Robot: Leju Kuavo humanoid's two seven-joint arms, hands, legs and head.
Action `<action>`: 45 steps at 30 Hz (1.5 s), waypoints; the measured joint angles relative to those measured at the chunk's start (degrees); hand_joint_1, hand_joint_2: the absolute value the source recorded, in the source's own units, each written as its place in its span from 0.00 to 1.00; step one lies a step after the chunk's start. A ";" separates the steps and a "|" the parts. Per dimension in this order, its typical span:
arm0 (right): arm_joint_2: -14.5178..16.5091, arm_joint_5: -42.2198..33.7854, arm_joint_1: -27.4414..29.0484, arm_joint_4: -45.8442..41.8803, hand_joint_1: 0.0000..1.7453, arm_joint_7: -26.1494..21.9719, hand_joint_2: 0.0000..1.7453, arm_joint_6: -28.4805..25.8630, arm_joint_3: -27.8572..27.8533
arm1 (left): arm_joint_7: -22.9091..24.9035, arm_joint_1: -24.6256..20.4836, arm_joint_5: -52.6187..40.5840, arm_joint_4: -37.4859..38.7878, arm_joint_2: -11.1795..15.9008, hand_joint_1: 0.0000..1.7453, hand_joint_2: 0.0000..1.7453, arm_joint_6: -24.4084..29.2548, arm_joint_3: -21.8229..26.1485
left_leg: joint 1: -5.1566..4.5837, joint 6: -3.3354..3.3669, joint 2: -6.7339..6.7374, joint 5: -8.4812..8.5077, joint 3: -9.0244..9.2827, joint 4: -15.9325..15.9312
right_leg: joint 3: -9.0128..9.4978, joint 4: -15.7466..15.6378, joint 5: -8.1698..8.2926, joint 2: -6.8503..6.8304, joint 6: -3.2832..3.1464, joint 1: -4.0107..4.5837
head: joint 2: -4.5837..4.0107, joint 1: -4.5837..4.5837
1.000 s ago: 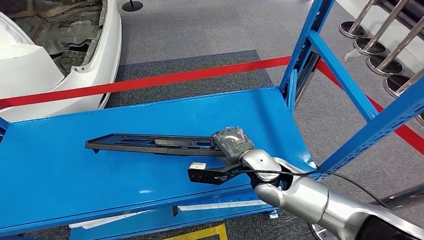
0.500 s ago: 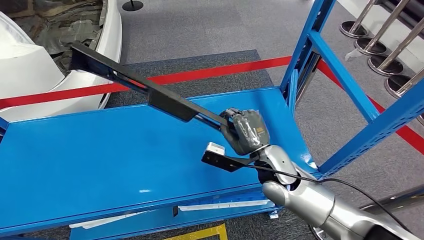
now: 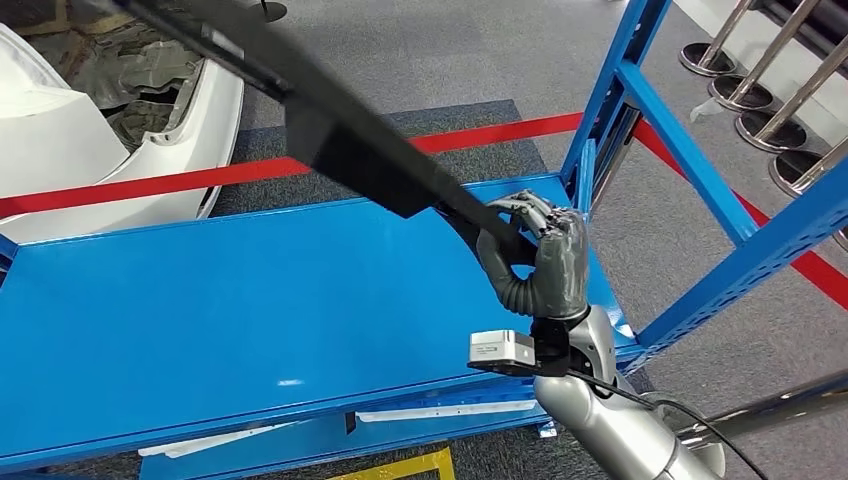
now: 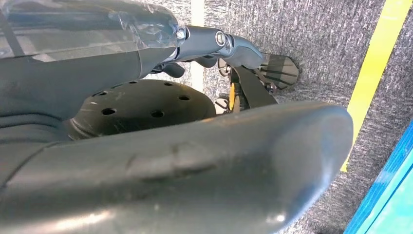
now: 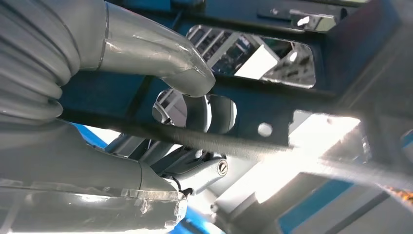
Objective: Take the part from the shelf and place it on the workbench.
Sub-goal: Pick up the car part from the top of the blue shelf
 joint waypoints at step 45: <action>9.43 -3.29 7.63 -1.52 1.00 -0.44 1.00 -0.26 -9.52 | 1.42 -0.33 -0.04 0.62 -0.73 0.00 0.00 -0.98 -0.01 | 0.16 -0.10 1.26 2.33 -2.68 0.75 | 4.15 0.56 -3.44 -0.29 1.33 -0.25 | 0.00 0.52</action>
